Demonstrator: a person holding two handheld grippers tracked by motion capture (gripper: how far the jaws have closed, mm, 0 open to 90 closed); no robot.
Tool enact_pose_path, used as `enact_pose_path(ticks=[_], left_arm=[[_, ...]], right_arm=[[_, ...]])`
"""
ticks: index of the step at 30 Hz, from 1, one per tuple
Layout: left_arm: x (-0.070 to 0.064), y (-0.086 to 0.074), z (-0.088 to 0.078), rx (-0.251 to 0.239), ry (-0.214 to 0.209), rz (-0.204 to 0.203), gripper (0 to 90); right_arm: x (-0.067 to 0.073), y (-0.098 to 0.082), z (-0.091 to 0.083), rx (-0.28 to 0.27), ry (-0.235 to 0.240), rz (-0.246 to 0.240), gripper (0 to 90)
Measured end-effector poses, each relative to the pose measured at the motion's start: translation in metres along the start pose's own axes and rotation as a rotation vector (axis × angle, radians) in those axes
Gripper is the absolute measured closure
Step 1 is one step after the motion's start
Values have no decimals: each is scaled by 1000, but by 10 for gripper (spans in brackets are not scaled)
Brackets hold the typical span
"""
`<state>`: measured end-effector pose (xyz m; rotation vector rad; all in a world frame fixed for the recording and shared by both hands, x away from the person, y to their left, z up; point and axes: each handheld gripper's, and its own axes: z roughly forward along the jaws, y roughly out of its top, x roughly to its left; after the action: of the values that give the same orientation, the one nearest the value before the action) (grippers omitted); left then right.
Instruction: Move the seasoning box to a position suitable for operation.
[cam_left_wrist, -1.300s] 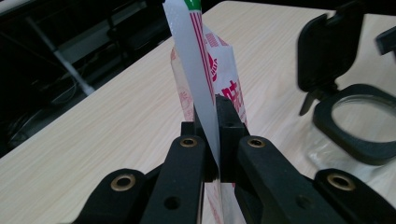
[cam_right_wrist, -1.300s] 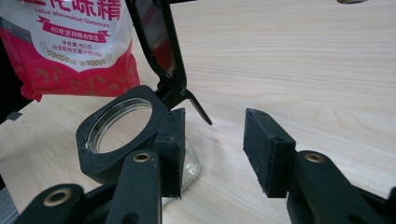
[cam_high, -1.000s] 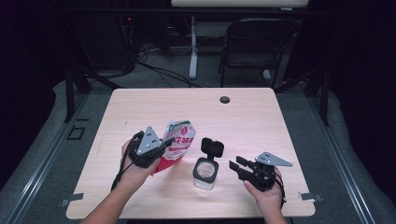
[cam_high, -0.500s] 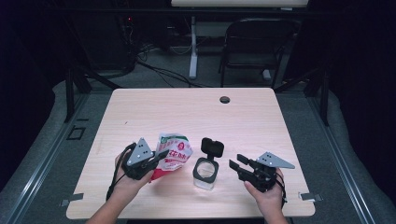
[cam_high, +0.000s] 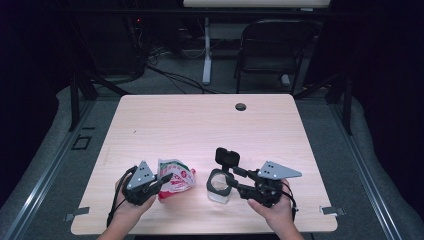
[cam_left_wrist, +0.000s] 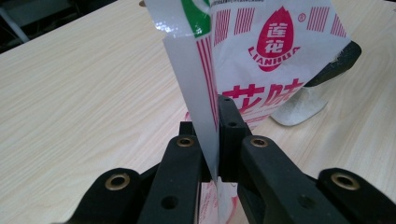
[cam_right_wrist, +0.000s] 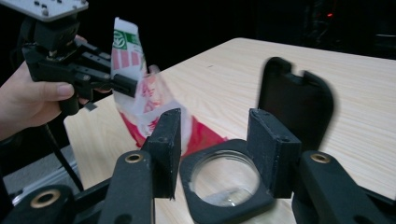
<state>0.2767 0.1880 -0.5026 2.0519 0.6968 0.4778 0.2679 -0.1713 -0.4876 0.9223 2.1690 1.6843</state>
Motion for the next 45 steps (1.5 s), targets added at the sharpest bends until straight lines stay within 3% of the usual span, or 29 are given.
enact_pose_path(ticks=[6,17,23,30,45], left_arm=[[-7,-8,-2,9,-21,-9,866],[-25,-9,4,40,-43,46,900],[-24,-9,4,37,-54,42,900],[-23,-9,4,36,-64,37,900],[-19,-9,5,24,-89,15,900]], right_arm=[[6,6,18,29,59,-13,538],[19,8,40,68,156,-36,515],[26,7,52,98,190,-39,513],[33,11,58,80,230,-30,512],[41,5,87,179,223,-71,646]])
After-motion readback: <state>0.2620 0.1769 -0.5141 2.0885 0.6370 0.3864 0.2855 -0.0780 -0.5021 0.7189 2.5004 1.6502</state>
